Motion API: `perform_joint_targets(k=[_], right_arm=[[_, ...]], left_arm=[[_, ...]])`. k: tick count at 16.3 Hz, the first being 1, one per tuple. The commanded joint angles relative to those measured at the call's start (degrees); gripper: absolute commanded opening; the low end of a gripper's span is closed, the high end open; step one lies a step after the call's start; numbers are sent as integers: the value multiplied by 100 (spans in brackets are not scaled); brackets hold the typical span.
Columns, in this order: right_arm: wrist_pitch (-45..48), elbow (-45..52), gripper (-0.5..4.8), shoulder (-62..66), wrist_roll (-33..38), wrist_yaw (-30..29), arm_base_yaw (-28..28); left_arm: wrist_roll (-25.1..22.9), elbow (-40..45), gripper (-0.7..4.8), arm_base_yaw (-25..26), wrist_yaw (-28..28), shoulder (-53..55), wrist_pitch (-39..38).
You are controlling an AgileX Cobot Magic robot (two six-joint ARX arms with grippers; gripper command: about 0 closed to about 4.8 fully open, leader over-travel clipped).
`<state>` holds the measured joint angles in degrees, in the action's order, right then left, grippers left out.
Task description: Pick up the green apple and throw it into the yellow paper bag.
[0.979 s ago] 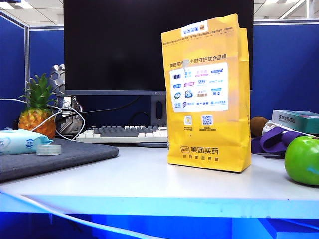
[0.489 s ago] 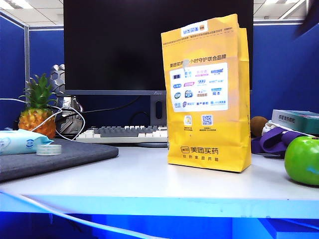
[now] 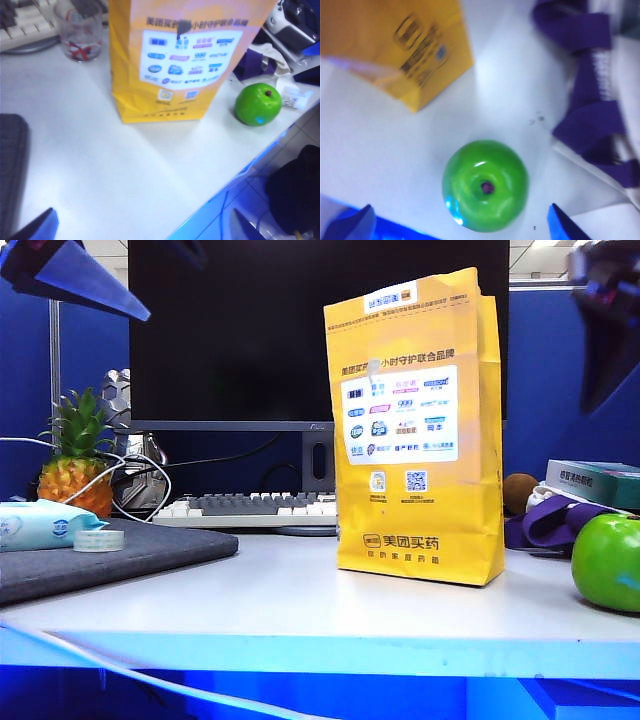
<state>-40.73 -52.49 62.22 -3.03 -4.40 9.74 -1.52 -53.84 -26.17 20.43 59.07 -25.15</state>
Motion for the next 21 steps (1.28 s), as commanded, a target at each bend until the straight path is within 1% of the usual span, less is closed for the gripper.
perform_joint_targets(k=[1, 2, 3, 4, 6, 7, 8, 10, 12, 15, 17, 18, 19, 21], right_arm=[[-15, -28, 479, 313, -332, -245, 9], [0, -28, 479, 483, -356, -337, 13], [-17, -28, 479, 636, -509, -175, -7], [-35, -28, 479, 719, -579, -144, -31], [-70, -28, 479, 986, -634, -142, -50], [-116, -28, 479, 1163, -800, 103, -52], [-111, -28, 479, 1250, -863, 103, -57], [-129, -26, 479, 1469, -909, 50, -57], [-153, -26, 479, 1694, -992, 190, -63], [-114, -26, 479, 1856, -986, 197, -63], [-103, -26, 479, 1917, -951, 358, -63], [-101, -26, 264, 1921, -951, 363, -63], [-96, -26, 174, 1921, -957, 365, -66], [-31, -26, 162, 1921, -960, 363, -68]], left_arm=[[13, -46, 479, -247, 31, 48, 114], [105, -46, 479, -332, 90, 81, 127], [153, -46, 479, -417, 85, 109, 116], [151, -46, 479, -428, 90, 109, 101], [157, -46, 479, -437, 315, 111, 122], [203, -46, 479, -470, 286, 120, 122], [212, -46, 479, -474, 293, 122, 122], [219, -46, 479, -507, 295, 131, 125], [238, -46, 479, -608, 295, 146, 133], [240, -46, 479, -610, 289, 146, 133], [240, -46, 479, -610, 286, 146, 125], [247, -46, 479, -610, 286, 146, 129], [249, -46, 479, -610, 286, 146, 133], [245, -46, 479, -610, 273, 146, 129]])
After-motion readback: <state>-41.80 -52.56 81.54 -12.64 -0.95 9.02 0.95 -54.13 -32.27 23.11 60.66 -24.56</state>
